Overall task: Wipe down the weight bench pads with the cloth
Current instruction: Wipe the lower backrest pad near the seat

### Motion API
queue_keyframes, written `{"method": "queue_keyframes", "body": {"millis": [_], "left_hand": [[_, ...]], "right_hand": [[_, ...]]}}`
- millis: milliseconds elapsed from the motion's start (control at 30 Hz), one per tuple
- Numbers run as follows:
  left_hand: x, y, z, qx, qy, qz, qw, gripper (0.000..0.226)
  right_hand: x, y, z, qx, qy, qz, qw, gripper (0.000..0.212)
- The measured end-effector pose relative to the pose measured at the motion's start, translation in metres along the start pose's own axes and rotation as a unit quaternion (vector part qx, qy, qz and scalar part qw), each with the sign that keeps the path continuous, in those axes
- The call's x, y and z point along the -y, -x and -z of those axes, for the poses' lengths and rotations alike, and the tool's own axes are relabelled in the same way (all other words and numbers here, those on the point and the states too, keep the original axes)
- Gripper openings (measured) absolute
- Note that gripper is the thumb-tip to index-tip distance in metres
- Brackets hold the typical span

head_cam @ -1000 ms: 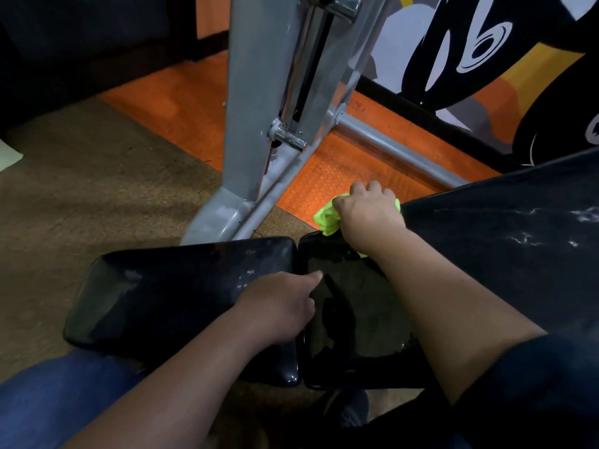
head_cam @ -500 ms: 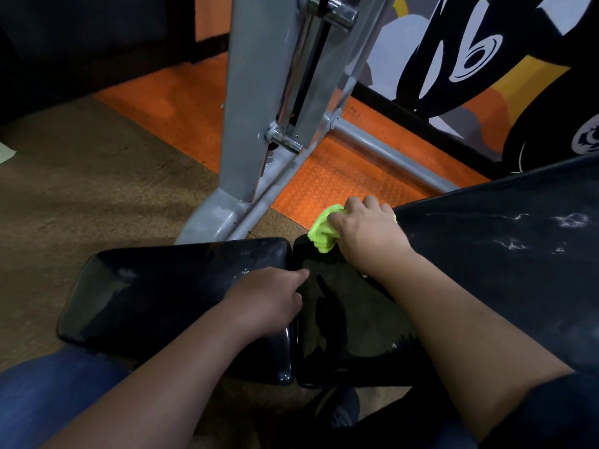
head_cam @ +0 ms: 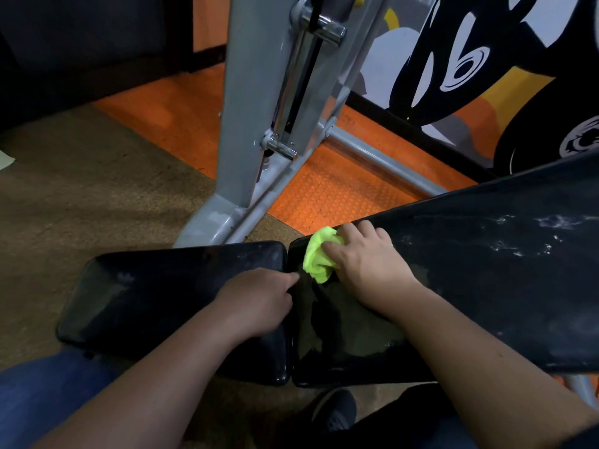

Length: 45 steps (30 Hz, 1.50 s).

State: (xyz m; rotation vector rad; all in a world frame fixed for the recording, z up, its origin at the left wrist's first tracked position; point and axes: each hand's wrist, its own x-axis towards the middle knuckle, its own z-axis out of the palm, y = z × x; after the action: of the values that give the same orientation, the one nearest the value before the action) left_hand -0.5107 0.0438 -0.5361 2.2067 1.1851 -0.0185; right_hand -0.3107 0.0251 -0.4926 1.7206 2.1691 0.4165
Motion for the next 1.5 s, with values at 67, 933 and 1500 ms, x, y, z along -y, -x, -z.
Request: {"method": "queue_keyframes", "body": {"millis": [67,933,1500], "left_hand": [[0.000,0.001,0.001,0.000,-0.001,0.000,1.000,0.049],[0.004,0.012,0.002,0.004,-0.008,-0.001,1.000,0.051],[0.003,0.017,0.002,0.010,-0.001,-0.002,1.000,0.048]], "right_hand": [[0.004,-0.002,0.006,-0.001,-0.005,-0.021,1.000,0.027],[0.022,0.039,0.020,0.024,-0.030,-0.031,0.999,0.036],[0.027,0.064,0.019,0.006,-0.012,-0.037,0.999,0.040]]}}
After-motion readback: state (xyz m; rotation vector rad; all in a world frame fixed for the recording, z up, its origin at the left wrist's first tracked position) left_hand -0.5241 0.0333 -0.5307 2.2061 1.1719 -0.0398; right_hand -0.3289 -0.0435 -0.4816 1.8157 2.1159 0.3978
